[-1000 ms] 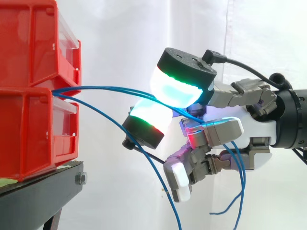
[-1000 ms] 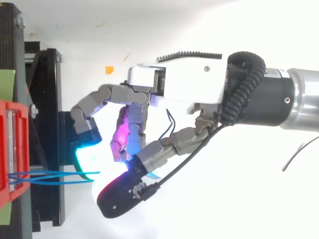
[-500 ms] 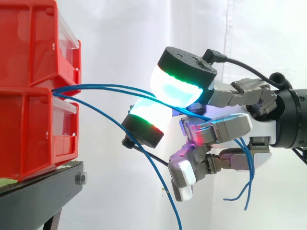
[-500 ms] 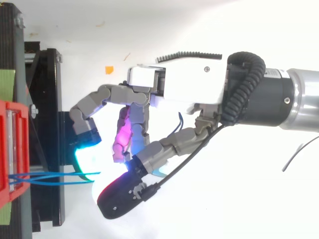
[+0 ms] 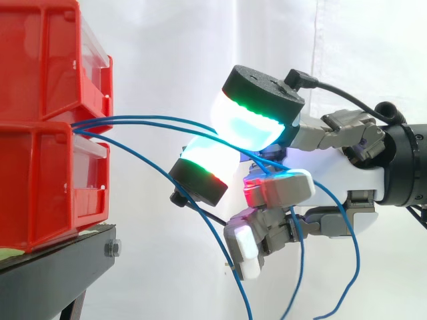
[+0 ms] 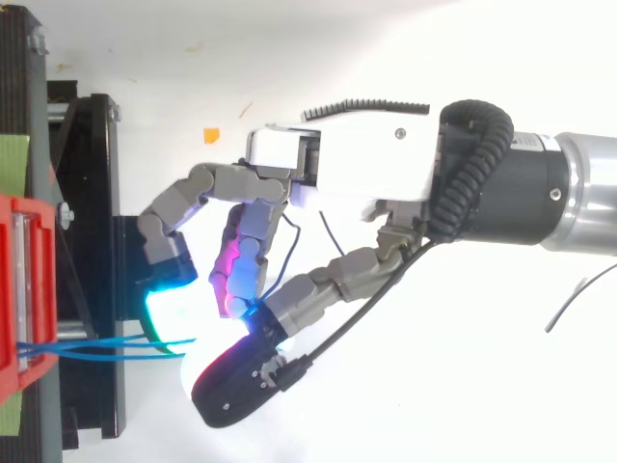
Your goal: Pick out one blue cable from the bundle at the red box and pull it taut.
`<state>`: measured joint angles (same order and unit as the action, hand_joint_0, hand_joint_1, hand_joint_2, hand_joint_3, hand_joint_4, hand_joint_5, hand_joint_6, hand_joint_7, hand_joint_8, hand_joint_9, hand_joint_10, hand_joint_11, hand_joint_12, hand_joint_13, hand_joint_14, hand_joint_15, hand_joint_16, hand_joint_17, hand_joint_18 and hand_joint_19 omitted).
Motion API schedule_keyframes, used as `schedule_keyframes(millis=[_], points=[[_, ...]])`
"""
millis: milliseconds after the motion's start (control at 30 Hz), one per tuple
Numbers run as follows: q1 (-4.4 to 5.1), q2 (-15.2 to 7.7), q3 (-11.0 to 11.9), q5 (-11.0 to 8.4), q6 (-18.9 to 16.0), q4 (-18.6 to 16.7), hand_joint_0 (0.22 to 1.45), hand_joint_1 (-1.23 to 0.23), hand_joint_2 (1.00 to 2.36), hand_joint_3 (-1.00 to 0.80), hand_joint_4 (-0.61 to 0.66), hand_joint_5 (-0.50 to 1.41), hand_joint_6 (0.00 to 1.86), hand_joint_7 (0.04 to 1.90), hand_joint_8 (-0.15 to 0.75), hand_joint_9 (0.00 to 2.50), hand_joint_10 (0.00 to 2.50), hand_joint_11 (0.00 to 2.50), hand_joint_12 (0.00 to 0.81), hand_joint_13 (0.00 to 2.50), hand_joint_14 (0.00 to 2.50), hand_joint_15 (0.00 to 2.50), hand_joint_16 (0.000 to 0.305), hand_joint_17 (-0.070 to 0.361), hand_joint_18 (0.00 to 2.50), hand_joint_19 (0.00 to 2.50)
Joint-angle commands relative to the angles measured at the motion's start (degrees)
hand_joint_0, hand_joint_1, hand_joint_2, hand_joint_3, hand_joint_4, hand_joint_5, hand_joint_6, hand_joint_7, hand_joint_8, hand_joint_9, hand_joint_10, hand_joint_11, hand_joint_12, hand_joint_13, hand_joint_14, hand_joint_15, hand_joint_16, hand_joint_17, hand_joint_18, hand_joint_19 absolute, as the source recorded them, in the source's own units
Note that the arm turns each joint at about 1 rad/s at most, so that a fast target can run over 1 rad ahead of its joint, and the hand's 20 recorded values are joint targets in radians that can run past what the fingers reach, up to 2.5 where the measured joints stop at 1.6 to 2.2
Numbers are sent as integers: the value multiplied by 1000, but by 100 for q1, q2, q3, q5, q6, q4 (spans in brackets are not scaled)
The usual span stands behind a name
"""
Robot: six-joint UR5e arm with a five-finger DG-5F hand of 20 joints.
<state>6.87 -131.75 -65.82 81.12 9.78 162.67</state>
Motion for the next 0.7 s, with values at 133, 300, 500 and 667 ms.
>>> schedule_keyframes(millis=[133, 300, 500, 667], points=[[-1, 0, 17, 0, -3, 2, 830, -925, 1010, -391, -72, -209, 957, 1072, 175, 1286, 29, 1110, 289, 1010, 21, 512, 45, 101, 798, 608], [-1, 0, 17, 0, -3, 20, 813, -953, 1011, -373, -67, -223, 940, 1031, 150, 1187, 28, 1065, 291, 943, 21, 484, 46, 102, 798, 578], [-1, 0, 17, 17, -11, 28, 803, -973, 1013, -360, -52, -231, 938, 1022, 140, 1130, 27, 1029, 298, 906, 20, 460, 46, 104, 785, 554], [-1, 0, 17, 26, -11, 28, 796, -984, 1014, -346, -49, -234, 938, 1022, 146, 1112, 28, 1030, 299, 873, 20, 449, 46, 105, 776, 551]])
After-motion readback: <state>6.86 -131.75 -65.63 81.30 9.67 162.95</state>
